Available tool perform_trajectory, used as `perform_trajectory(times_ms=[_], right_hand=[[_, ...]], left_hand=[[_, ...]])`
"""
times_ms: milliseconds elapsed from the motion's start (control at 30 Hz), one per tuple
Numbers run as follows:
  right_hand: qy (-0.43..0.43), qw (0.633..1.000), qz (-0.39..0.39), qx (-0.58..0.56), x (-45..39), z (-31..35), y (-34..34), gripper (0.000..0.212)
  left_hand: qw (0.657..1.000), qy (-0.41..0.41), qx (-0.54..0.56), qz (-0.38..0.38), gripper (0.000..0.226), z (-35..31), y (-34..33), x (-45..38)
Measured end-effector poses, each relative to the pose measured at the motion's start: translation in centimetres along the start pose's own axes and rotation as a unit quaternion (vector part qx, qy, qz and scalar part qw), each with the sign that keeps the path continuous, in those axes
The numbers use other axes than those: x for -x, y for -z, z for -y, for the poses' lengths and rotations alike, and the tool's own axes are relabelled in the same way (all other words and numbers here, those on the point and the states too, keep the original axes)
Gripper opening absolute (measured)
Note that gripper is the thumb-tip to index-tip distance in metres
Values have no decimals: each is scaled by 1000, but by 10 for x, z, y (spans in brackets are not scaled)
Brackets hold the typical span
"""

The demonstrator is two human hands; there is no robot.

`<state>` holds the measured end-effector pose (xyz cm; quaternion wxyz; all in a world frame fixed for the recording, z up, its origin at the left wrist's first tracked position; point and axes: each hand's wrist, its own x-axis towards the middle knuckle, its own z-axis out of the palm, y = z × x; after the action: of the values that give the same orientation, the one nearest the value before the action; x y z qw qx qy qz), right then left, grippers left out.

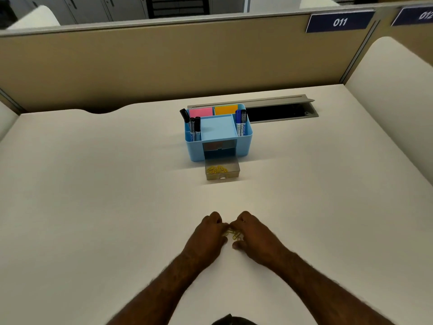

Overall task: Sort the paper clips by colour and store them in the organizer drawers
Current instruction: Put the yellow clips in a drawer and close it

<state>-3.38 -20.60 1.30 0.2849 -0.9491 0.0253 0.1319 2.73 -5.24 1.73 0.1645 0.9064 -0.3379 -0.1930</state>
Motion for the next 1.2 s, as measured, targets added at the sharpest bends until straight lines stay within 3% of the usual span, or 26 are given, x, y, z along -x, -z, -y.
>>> perform_trajectory(times_ms=[200, 400, 667, 800, 967, 1100, 1200], right_hand=[[16, 998, -59, -12, 5, -5, -12, 9], [27, 997, -43, 62, 5, 0, -10, 10], [31, 990, -52, 129, 4, -5, -14, 9], [-52, 994, -86, -34, 4, -9, 0, 4], [-171, 933, -105, -300, 6, -14, 22, 6], [-172, 935, -132, -281, -10, -9, 34, 6], [-157, 939, -163, -258, -36, 1, 49, 11]], left_hand=[[999, 32, -16, -35, 21, -4, -10, 6], [994, 94, -44, -20, 15, -7, -9, 3], [990, 72, -114, 34, 17, -5, -3, 5], [992, 48, -112, 26, 17, -1, -4, 10], [995, 46, -89, 11, 15, 3, -1, 7], [996, 79, -35, -8, 15, 6, 7, -2], [987, 139, 77, -37, 10, 12, 25, -16]])
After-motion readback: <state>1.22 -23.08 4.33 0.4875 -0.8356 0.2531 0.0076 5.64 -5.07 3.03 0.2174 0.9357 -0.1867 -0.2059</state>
